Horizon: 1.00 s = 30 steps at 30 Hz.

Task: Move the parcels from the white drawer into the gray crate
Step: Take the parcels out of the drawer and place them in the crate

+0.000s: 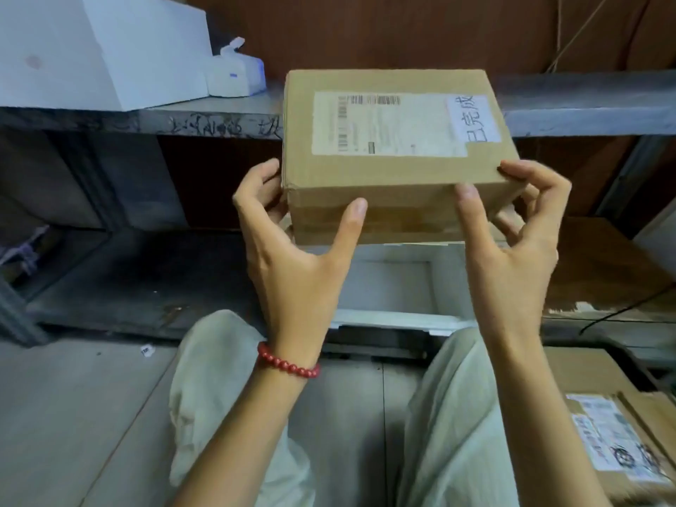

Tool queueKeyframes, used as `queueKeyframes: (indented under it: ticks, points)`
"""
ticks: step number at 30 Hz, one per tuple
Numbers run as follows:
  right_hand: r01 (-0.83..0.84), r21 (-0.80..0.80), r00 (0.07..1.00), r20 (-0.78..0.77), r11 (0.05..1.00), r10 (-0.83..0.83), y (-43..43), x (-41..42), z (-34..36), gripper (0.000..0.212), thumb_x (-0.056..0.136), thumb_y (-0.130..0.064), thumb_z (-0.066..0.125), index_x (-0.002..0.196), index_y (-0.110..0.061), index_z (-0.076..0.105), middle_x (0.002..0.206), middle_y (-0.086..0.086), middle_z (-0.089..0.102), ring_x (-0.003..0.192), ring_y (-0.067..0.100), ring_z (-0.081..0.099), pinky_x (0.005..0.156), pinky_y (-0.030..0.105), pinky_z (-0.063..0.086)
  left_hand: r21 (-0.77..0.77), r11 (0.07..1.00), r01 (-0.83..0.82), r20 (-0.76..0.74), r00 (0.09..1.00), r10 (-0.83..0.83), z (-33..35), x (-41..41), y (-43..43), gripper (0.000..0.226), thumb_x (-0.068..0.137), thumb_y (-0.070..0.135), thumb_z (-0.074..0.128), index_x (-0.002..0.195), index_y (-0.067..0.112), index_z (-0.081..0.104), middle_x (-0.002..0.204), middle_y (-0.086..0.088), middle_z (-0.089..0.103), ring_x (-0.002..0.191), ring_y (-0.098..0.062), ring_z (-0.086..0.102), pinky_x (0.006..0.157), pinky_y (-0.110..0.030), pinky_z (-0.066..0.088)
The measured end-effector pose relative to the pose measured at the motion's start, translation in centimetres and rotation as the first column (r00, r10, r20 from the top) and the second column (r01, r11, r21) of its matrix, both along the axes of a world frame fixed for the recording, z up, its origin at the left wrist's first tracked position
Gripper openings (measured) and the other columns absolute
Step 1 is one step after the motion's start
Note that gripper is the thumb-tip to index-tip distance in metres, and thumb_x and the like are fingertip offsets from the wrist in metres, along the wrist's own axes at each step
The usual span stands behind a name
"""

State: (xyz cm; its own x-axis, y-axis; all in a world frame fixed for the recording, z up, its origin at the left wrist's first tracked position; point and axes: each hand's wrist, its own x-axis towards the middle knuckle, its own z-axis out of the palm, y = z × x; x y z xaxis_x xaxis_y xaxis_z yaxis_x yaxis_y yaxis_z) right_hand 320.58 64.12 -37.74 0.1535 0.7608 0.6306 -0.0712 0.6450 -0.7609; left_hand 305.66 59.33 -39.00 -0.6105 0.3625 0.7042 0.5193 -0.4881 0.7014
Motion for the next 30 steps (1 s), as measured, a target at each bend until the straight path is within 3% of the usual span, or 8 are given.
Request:
queueKeyframes:
  ticks: [4, 7, 12, 15, 19, 22, 24, 30]
  points:
    - [0.052, -0.115, 0.995, -0.082, 0.992, -0.062, -1.0, 0.1, -4.1, 0.029, 0.088, -0.021, 0.069, 0.103, -0.027, 0.044, 0.126, 0.007, 0.053, 0.109, -0.003, 0.057, 0.082, 0.011, 0.046, -0.122, 0.992, -0.014, 0.068, 0.997, 0.023, -4.6, 2.0, -0.7, 0.085, 0.067, 0.054, 0.077, 0.138, 0.027, 0.036, 0.133, 0.006, 0.043, 0.121, -0.013, 0.051, 0.091, -0.037, 0.053]
    - [-0.004, -0.21, 0.993, -0.115, 0.978, -0.02, -1.4, 0.1, -7.5, 0.034, 0.085, -0.021, 0.072, 0.099, -0.029, 0.042, 0.127, 0.006, 0.051, 0.119, 0.01, 0.055, 0.089, 0.024, 0.053, -0.221, 0.975, -0.008, 0.121, 0.992, 0.035, -7.8, 2.5, -0.8, 0.096, 0.06, 0.061, 0.076, 0.14, 0.024, 0.039, 0.131, 0.006, 0.039, 0.12, -0.002, 0.047, 0.092, -0.028, 0.052]
    - [-0.126, -0.368, 0.986, -0.152, 0.921, 0.074, -1.2, 0.3, -11.9, 0.051, 0.077, -0.012, 0.075, 0.109, -0.03, 0.04, 0.115, -0.027, 0.052, 0.108, -0.002, 0.06, 0.081, 0.015, 0.052, -0.327, 0.941, 0.081, 0.239, 0.971, 0.0, -12.0, 1.0, -0.9, 0.086, 0.061, 0.057, 0.076, 0.134, 0.024, 0.045, 0.127, 0.013, 0.043, 0.117, -0.001, 0.05, 0.083, -0.017, 0.052]
    - [-0.159, -0.489, 0.987, -0.097, 0.858, 0.128, -0.7, 0.4, -14.7, 0.069, 0.075, -0.012, 0.077, 0.133, -0.026, 0.042, 0.127, -0.01, 0.052, 0.108, 0.0, 0.059, 0.078, 0.007, 0.048, -0.4, 0.909, 0.114, 0.282, 0.96, 0.003, -14.1, -0.2, -0.6, 0.079, 0.066, 0.056, 0.079, 0.131, 0.025, 0.048, 0.125, 0.011, 0.045, 0.117, -0.009, 0.053, 0.081, -0.018, 0.053]
    - [-0.141, -0.563, 0.981, 0.029, 0.815, 0.19, -0.4, 0.2, -17.6, 0.07, 0.076, -0.01, 0.077, 0.139, -0.019, 0.047, 0.131, -0.002, 0.044, 0.107, -0.007, 0.056, 0.076, 0.001, 0.044, -0.491, 0.864, 0.112, 0.291, 0.956, 0.042, -16.6, -1.8, -0.5, 0.073, 0.069, 0.058, 0.076, 0.13, 0.029, 0.048, 0.129, 0.005, 0.05, 0.116, -0.012, 0.055, 0.081, -0.017, 0.053]
    - [-0.134, -0.615, 0.964, 0.101, 0.777, 0.246, -0.1, -0.4, -19.7, 0.069, 0.077, -0.014, 0.077, 0.138, -0.021, 0.047, 0.131, -0.006, 0.043, 0.114, 0.006, 0.055, 0.079, 0.005, 0.046, -0.57, 0.813, 0.122, 0.314, 0.946, 0.078, -18.3, -2.7, -0.9, 0.064, 0.073, 0.051, 0.075, 0.128, 0.03, 0.049, 0.126, 0.007, 0.057, 0.108, -0.001, 0.058, 0.079, -0.009, 0.05]
    - [-0.137, -0.657, 0.95, 0.125, 0.741, 0.287, 0.4, -0.9, -21.1, 0.066, 0.079, -0.018, 0.076, 0.137, -0.02, 0.045, 0.135, -0.004, 0.045, 0.112, -0.001, 0.055, 0.082, 0.008, 0.047, -0.636, 0.758, 0.144, 0.327, 0.94, 0.096, -19.5, -3.0, -1.3, 0.055, 0.076, 0.04, 0.074, 0.125, 0.031, 0.05, 0.12, 0.011, 0.059, 0.098, 0.009, 0.055, 0.073, 0.0, 0.043]
    - [-0.091, -0.78, 0.893, 0.211, 0.62, 0.397, 1.0, -2.5, -23.9, 0.046, 0.089, -0.027, 0.066, 0.13, -0.015, 0.048, 0.127, -0.002, 0.055, 0.1, -0.006, 0.056, 0.087, 0.011, 0.048, -0.748, 0.63, 0.21, 0.379, 0.914, 0.146, -23.8, -5.0, -3.4, 0.059, 0.069, 0.043, 0.078, 0.123, 0.03, 0.056, 0.113, 0.015, 0.065, 0.105, 0.002, 0.059, 0.089, -0.021, 0.049]
